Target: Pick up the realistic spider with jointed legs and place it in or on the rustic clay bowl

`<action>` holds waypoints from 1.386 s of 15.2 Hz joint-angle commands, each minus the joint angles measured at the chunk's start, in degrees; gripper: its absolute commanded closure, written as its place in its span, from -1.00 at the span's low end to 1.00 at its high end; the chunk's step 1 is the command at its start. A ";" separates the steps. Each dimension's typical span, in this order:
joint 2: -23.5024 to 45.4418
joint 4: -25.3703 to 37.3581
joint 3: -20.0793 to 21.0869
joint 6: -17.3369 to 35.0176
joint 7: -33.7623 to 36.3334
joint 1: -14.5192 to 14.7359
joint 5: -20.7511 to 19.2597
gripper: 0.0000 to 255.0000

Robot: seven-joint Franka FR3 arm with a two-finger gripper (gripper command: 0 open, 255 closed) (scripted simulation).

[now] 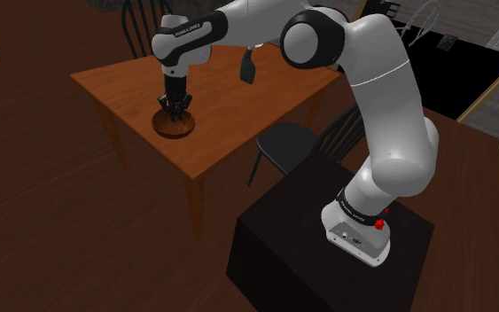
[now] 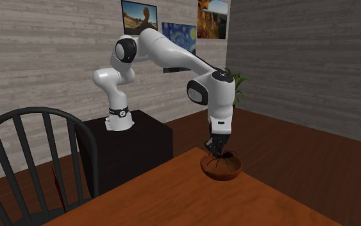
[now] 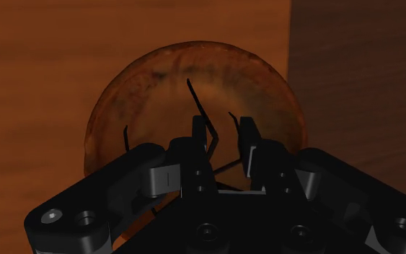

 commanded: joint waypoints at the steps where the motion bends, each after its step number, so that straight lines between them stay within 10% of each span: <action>1: 0.08 0.02 0.00 0.08 -0.01 0.01 0.00 1.00; 5: 0.08 0.02 0.00 0.08 -0.01 0.01 0.00 1.00; 6: 0.08 0.02 0.00 0.08 -0.01 0.01 0.00 -1.00; 21: -2.16 3.53 -0.17 -5.75 0.23 -0.70 -0.22 -1.00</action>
